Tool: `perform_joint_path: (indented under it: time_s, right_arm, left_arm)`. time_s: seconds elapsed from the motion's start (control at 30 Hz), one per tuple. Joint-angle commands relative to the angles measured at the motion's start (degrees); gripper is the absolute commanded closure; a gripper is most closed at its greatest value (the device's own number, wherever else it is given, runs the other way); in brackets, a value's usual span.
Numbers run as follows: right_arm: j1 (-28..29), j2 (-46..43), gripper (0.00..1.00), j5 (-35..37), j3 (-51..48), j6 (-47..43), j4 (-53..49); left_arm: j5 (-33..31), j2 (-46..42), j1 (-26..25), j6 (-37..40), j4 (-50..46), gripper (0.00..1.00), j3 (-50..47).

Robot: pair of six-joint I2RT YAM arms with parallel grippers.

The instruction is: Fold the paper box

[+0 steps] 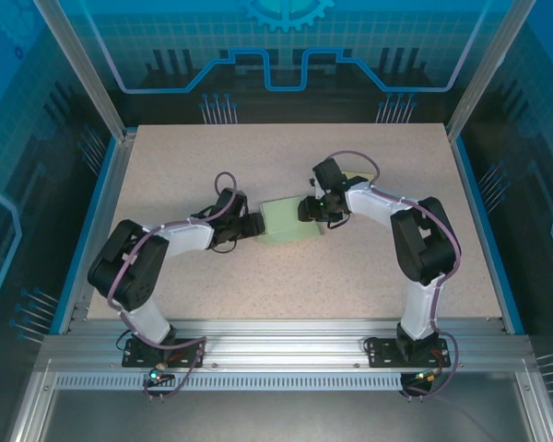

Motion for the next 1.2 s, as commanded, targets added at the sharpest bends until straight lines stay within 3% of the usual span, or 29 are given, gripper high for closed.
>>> perform_joint_path:
  time_s: [0.0, 0.3, 0.5, 0.73, 0.83, 0.97, 1.17]
  right_arm:
    - [1.2, 2.2, 0.43, 1.4, -2.3, -0.6, -2.2]
    - [6.9, -1.6, 0.41, 3.3, -2.5, -5.2, -6.3]
    - [6.6, -7.1, 0.31, 3.9, -4.8, -3.4, -7.1]
    - [4.3, -10.1, 0.2, -4.0, -9.1, 2.1, 0.7]
    - [3.0, -10.3, 0.18, -9.0, -11.7, 4.5, 5.5]
    - [1.6, -10.2, 0.18, -12.9, -14.4, 6.9, 9.8]
    - [-0.5, -9.6, 0.18, -21.2, -18.9, 11.4, 19.4]
  left_arm:
    - [-0.5, -5.4, 0.1, -1.6, 1.0, 0.4, -1.4]
    - [-0.4, -5.7, 0.1, 0.6, -1.2, 0.38, 1.1]
    - [-1.5, -3.4, 0.0, 1.6, -2.0, 0.39, 0.7]
    - [0.1, -1.7, 0.1, 0.7, -0.3, 0.44, -1.3]
    - [0.6, -0.8, 0.5, 0.1, -0.2, 0.5, -2.1]
    - [2.2, -0.1, 2.0, -1.4, 1.1, 0.68, -4.0]
    - [4.8, 1.2, 4.2, -2.6, 2.2, 0.76, -5.1]
